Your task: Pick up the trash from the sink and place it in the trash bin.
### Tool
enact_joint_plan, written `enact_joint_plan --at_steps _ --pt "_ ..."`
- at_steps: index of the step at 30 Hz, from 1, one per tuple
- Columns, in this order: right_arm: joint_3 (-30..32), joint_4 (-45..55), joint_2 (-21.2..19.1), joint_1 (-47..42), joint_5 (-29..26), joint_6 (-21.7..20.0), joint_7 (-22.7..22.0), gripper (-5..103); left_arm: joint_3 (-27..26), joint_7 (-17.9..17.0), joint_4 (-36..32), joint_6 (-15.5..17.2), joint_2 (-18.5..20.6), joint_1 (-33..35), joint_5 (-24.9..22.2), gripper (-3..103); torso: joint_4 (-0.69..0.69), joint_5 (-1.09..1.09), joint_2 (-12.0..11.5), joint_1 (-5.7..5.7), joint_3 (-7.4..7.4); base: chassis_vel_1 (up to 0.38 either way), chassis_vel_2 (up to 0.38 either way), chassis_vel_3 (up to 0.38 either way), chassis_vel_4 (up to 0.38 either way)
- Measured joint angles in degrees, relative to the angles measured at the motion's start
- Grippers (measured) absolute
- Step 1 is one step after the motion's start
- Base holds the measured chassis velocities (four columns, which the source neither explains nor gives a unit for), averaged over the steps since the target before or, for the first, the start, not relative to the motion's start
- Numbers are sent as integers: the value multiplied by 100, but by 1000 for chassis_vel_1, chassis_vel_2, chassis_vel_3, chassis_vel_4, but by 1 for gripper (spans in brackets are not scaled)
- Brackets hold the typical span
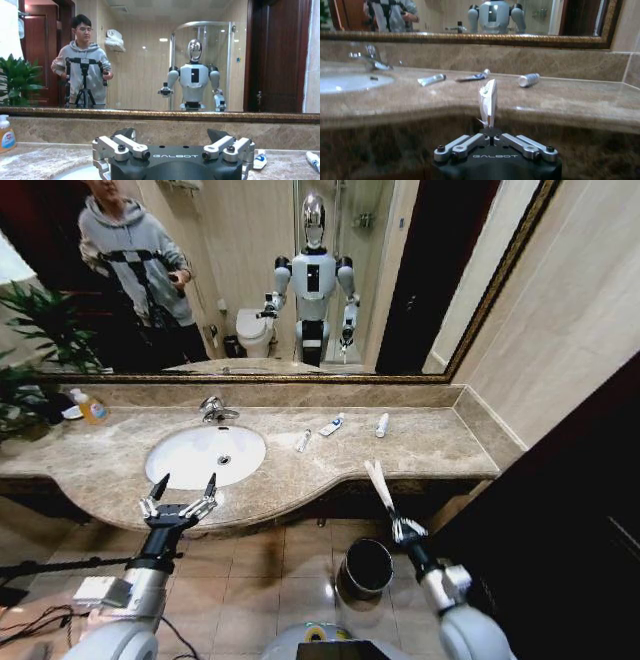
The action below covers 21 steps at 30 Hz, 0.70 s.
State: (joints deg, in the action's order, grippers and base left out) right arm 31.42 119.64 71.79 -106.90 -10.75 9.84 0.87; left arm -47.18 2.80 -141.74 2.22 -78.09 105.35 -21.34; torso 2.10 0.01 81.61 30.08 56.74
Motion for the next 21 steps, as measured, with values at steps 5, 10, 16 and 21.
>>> enact_joint_plan --at_steps 5,10,16,21 --pt "-36 -299 20 -150 128 252 -79 0 0 0 0 0 1 0 0 100 0 0 0 0 0 0 0 0 0" --pt "-165 -740 30 -160 290 266 -99 0 0 0 0 0 0 0 0 100 0 -1 0 0 0 0 0 0 0" --pt "-391 -1819 21 206 611 -306 343 0 0 0 0 0 0 0 0 100 0 -1 -1 1 1 0 0 0 0" --pt "-445 -2526 -3 655 676 -864 898 0 0 -1 0 0 0 0 0 100 0 1 -1 1 1 0 0 0 0"
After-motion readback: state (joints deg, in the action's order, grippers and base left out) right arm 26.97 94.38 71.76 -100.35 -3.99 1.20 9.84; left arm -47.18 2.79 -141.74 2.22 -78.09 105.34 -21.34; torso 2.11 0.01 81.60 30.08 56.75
